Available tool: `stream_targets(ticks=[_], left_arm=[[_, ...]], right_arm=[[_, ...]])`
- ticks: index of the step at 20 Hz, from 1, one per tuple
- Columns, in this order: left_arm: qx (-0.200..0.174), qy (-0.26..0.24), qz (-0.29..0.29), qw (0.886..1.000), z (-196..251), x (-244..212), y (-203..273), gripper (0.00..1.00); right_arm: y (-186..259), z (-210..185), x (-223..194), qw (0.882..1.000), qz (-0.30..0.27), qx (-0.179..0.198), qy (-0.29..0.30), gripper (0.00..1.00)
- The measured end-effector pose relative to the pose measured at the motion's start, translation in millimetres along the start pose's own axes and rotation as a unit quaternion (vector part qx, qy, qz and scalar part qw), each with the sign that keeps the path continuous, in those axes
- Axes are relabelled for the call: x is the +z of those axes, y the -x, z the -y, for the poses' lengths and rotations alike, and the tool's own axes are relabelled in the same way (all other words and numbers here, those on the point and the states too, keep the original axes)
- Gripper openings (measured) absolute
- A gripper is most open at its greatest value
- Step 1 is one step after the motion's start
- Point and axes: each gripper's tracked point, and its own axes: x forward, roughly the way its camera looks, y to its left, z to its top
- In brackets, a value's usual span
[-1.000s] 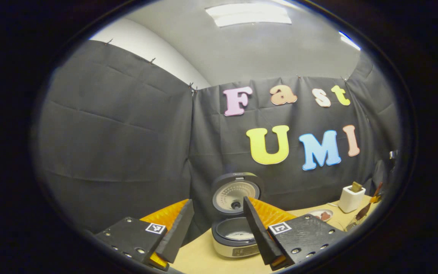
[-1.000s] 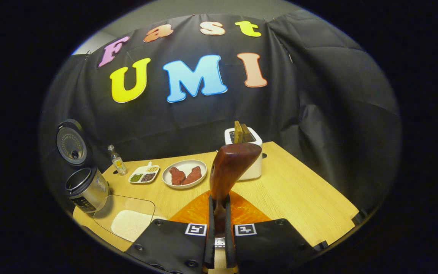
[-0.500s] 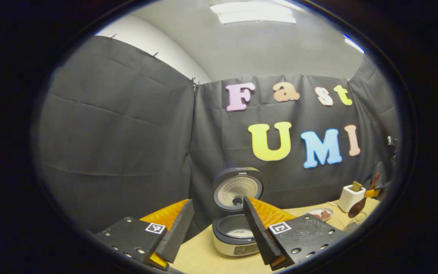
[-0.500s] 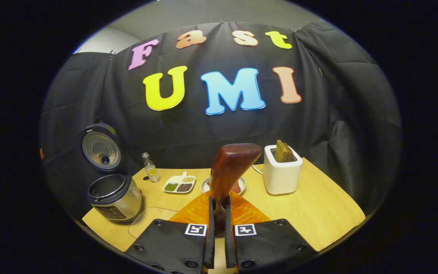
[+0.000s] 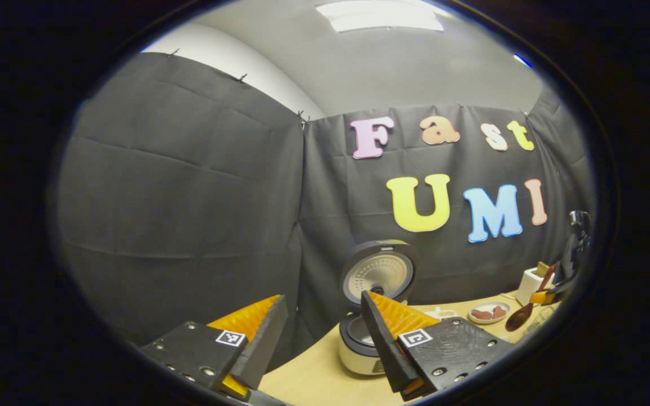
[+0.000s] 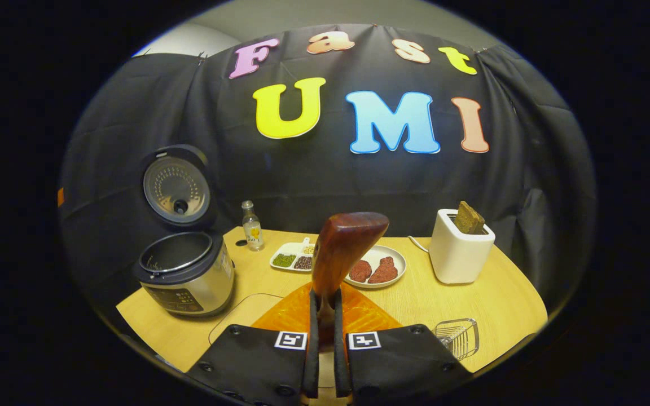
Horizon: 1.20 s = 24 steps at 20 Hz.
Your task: Close the left gripper, press the button to open the rice cooker; take a wooden spoon from the chopstick holder with the right hand, scoop a spoonful of rice and pour it into the rice cooker, then put the wooden spoon back into the chopstick holder.
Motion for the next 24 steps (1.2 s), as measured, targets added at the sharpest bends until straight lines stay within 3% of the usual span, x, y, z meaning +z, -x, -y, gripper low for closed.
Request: stream_targets(ticks=[7,11,19,22,24], left_arm=[[0.017,-0.004,-0.01,1.0,-27,-12,-4,0.8],[0.022,-0.008,-0.012,1.0,-37,-16,-4,0.8],[0.023,-0.007,-0.014,1.0,-37,-20,-6,0.8],[0.02,-0.005,-0.012,1.0,-30,-18,-6,0.8],[0.016,-0.005,-0.01,1.0,-24,-17,-6,0.83]], right_arm=[[-31,-19,-44,0.995,-0.036,-0.033,0.09,0.13],[-40,-34,-55,0.995,-0.051,-0.031,0.086,0.13],[-36,-73,-66,0.995,-0.083,0.036,-0.031,0.13],[-32,-74,-68,0.987,-0.1,0.058,-0.107,0.13],[-31,-69,-70,0.976,-0.112,0.069,-0.173,0.13]])
